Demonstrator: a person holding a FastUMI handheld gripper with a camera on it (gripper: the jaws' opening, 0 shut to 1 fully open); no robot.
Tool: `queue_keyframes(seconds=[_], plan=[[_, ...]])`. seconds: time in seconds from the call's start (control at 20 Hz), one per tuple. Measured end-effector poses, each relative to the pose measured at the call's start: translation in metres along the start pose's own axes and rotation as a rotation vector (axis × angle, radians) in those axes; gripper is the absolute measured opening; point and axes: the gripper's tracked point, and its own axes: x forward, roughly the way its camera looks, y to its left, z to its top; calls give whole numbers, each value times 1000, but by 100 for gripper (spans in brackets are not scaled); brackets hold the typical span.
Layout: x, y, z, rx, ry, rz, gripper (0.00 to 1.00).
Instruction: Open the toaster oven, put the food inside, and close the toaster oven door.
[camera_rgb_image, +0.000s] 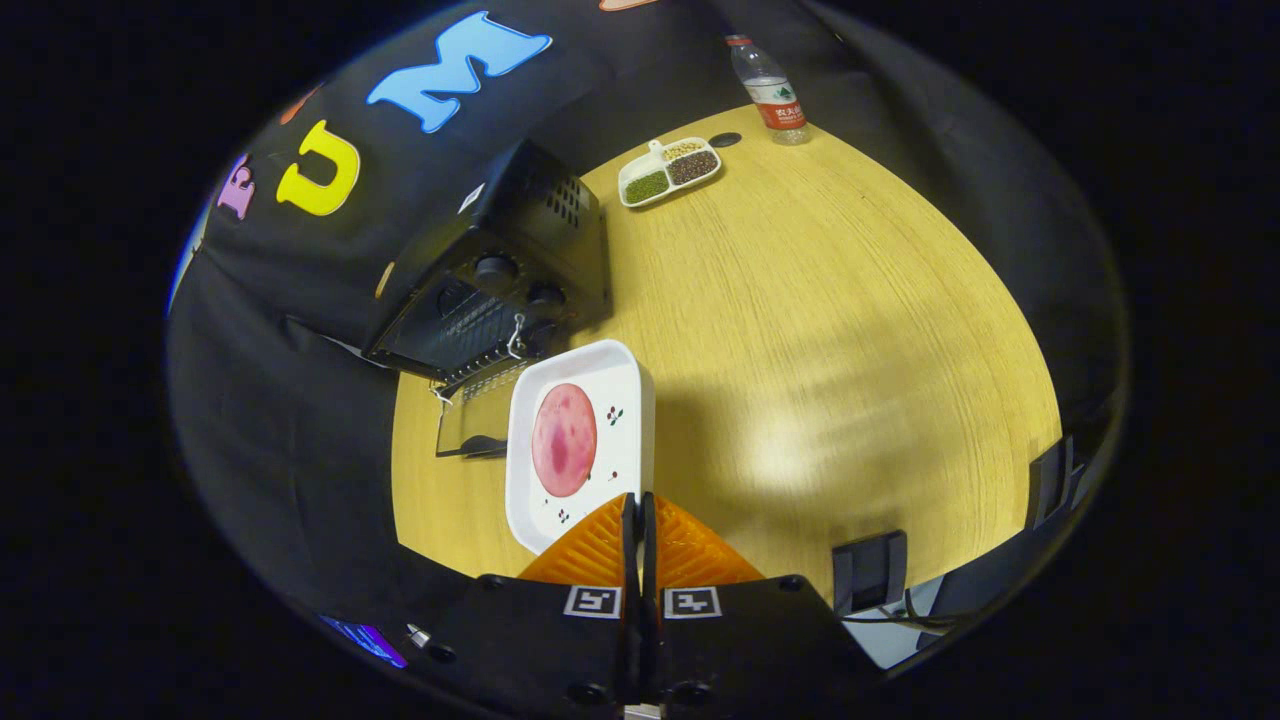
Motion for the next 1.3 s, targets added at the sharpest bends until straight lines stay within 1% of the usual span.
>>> queue_keyframes(seconds=[0.15, 0.35, 0.6, 0.75, 0.85, 1.0, 1.15, 1.3], plan=[[-5, 31, -14, 26, -27, 45, 2], [-12, 61, -32, 59, -61, 76, 2], [-16, 94, -53, 96, -118, 88, 2], [-9, 118, -61, 162, -134, 113, 2], [-2, 133, -59, 191, -149, 130, 2], [13, 148, -48, 198, -169, 130, 2], [42, 166, -31, 197, -191, 151, 2], [72, 175, -16, 202, -183, 160, 2]])
